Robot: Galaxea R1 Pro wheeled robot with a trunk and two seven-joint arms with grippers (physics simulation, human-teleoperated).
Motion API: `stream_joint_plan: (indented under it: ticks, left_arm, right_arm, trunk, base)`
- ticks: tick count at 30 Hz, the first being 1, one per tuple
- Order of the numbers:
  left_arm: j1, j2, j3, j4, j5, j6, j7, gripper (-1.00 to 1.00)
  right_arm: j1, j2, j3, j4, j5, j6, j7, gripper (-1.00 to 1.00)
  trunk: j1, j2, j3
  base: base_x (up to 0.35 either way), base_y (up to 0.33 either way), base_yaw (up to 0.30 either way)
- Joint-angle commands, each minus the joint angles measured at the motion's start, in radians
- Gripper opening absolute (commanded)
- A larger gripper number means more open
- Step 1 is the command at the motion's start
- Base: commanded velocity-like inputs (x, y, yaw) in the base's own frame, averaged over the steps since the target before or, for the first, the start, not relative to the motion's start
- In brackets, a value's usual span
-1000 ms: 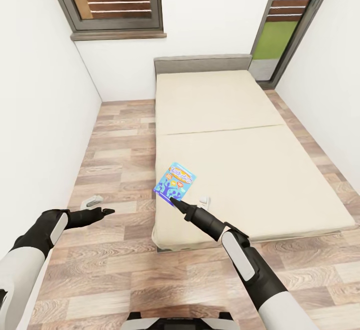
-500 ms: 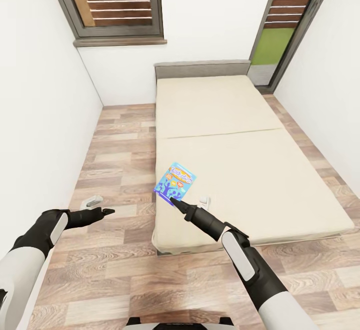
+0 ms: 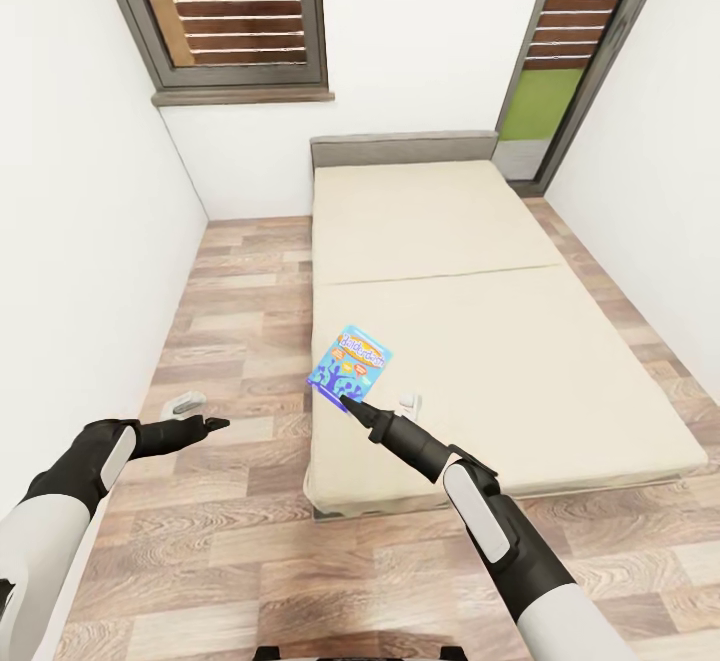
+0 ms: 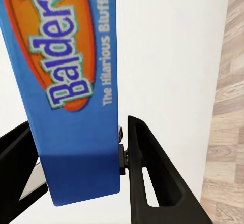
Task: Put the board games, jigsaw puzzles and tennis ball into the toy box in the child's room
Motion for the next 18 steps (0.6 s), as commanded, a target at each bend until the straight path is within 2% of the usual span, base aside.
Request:
stream_joint_plan:
  ticks: [1,18]
  left_arm:
    - [-0.001,0.000,0.003,0.000,0.004,0.007,-0.001,1.00]
    - [0.000,0.000,0.003,0.000,0.004,0.007,-0.001,1.00]
  right_arm:
    - [-0.001,0.000,0.000,0.000,-0.010,0.009,0.000,-1.00]
    - [-0.001,0.001,0.000,0.000,-0.010,0.009,0.000,-1.00]
  trunk:
    - [0.001,-0.002,0.000]
    - [0.001,-0.002,0.028]
  base:
    - [0.000,0.000,0.000]
    - [0.000,0.000,0.000]
